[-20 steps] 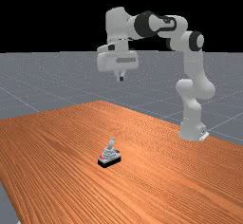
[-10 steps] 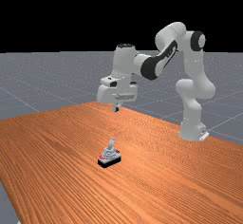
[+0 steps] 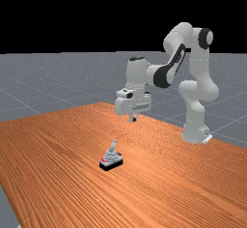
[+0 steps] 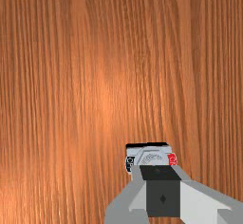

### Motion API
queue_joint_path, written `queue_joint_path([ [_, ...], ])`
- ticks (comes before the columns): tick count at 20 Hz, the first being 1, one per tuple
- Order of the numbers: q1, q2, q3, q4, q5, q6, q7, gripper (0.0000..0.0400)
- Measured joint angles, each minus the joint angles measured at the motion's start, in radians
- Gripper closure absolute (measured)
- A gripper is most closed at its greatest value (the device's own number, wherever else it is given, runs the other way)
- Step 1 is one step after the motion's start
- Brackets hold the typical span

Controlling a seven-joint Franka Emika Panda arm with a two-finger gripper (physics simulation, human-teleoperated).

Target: Turn on the trigger

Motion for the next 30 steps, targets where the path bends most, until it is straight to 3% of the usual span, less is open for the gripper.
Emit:
queue_joint_path([
  [1, 0.0, -0.013, 0.0, -0.018, 0.0, 0.013, 0.0, 0.04],
  [2, -0.003, -0.038, -0.003, -0.056, 0.084, 0.035, -0.067, 0.04],
  [3, -0.006, -0.032, -0.001, -0.06, 0.116, 0.048, -0.095, 0.04],
  [6, 0.0, -0.089, -0.014, -0.139, 0.165, 0.055, -0.137, 0.04],
  [7, -0.003, -0.125, -0.003, -0.199, 0.044, 0.151, -0.036, 0.04],
  [9, -0.006, -0.135, 0.001, -0.195, 0.01, 0.089, -0.008, 0.04],
  [10, -0.003, -0.143, -0.003, -0.199, 0.038, 0.064, -0.031, 0.04],
  [11, -0.009, -0.165, 0.006, -0.228, -0.013, 0.09, 0.012, 0.04],
  [12, -0.003, -0.141, -0.002, -0.198, 0.034, 0.044, -0.028, 0.04],
  [14, -0.003, -0.12, -0.002, -0.206, 0.035, 0.068, -0.028, 0.04],
  [16, 0.002, -0.112, -0.013, -0.244, 0.147, 0.144, -0.125, 0.04],
  [17, 0.0, -0.097, -0.011, -0.249, 0.155, 0.166, -0.134, 0.04],
  [18, -0.001, -0.083, -0.008, -0.255, 0.146, 0.188, -0.126, 0.04],
  [19, -0.003, -0.057, -0.004, -0.237, 0.065, 0.168, -0.055, 0.04],
  [23, -0.002, -0.002, -0.004, -0.238, 0.069, 0.204, -0.058, 0.04],
  [24, -0.004, -0.007, -0.002, -0.268, 0.077, 0.266, -0.091, 0.04],
  [25, -0.004, 0.015, -0.006, -0.224, 0.068, 0.181, -0.066, 0.04],
  [27, -0.012, 0.017, -0.014, -0.218, 0.068, 0.17, -0.084, 0.04],
  [28, -0.012, -0.002, -0.026, -0.26, 0.068, 0.251, 0.018, 0.04],
  [30, -0.036, 0.002, -0.042, -0.254, 0.076, 0.247, -0.06, 0.04],
])
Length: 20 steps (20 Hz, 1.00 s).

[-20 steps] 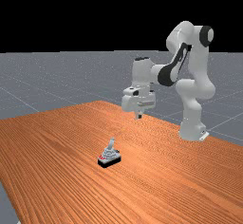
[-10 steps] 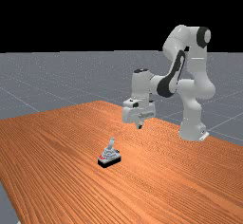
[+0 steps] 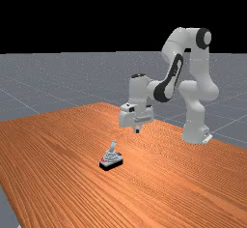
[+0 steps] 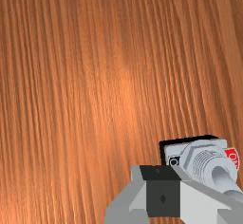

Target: Turn on the trigger

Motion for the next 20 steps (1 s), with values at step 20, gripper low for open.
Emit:
queue_joint_path([
  [20, -0.061, 0.06, -0.039, 0.026, 0.017, 0.015, -0.158, 0.04],
])
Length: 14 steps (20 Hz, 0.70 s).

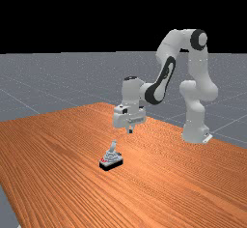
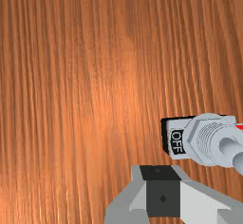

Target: Turn on the trigger

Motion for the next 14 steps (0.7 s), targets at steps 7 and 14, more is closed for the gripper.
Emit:
queue_joint_path([
  [7, -0.002, 0.057, 0.009, 0.082, 0.008, -0.016, -0.033, 0.04],
  [14, 0.005, 0.188, 0.013, 0.291, 0.002, -0.135, -0.006, 0.04],
])
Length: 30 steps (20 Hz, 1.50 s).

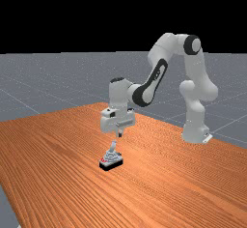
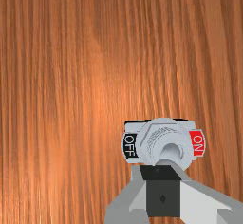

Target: Turn on the trigger

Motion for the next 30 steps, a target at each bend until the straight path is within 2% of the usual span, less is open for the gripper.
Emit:
queue_joint_path([
  [1, -0.024, 0.014, 0.025, 0.015, 0.063, 0.024, -0.053, 0.04],
  [4, -0.031, 0.068, 0.034, 0.101, 0.076, -0.012, -0.058, 0.04],
  [5, -0.011, 0.065, 0.018, 0.085, 0.036, 0.05, -0.023, 0.04],
  [6, -0.01, 0.08, 0.016, 0.119, 0.024, -0.002, -0.027, 0.04],
  [7, 0.021, 0.068, -0.014, 0.095, -0.037, 0.017, 0.042, 0.04],
  [11, 0.044, -0.037, -0.04, -0.07, -0.116, 0.081, 0.1, 0.04],
  [12, 0.01, -0.053, -0.009, -0.093, -0.01, 0.082, 0.036, 0.04],
  [13, 0.015, -0.062, -0.015, -0.107, -0.042, 0.09, 0.032, 0.04],
  [18, 0.021, -0.055, -0.021, -0.126, -0.055, 0.122, 0.043, 0.04],
  [20, 0.009, -0.027, -0.009, -0.115, -0.023, 0.122, 0.014, 0.04],
  [24, 0.005, -0.023, -0.003, -0.141, -0.008, 0.184, 0.003, 0.04],
  [26, 0.012, -0.015, -0.011, -0.114, -0.017, 0.141, 0.035, 0.04],
  [28, 0.001, -0.003, 0.005, -0.112, 0.005, 0.209, -0.002, 0.04],
  [29, 0.002, 0.011, 0.004, -0.087, 0.003, 0.195, 0.002, 0.04],
  [30, -0.007, 0.016, 0.02, -0.088, 0.024, 0.247, -0.016, 0.04],
])
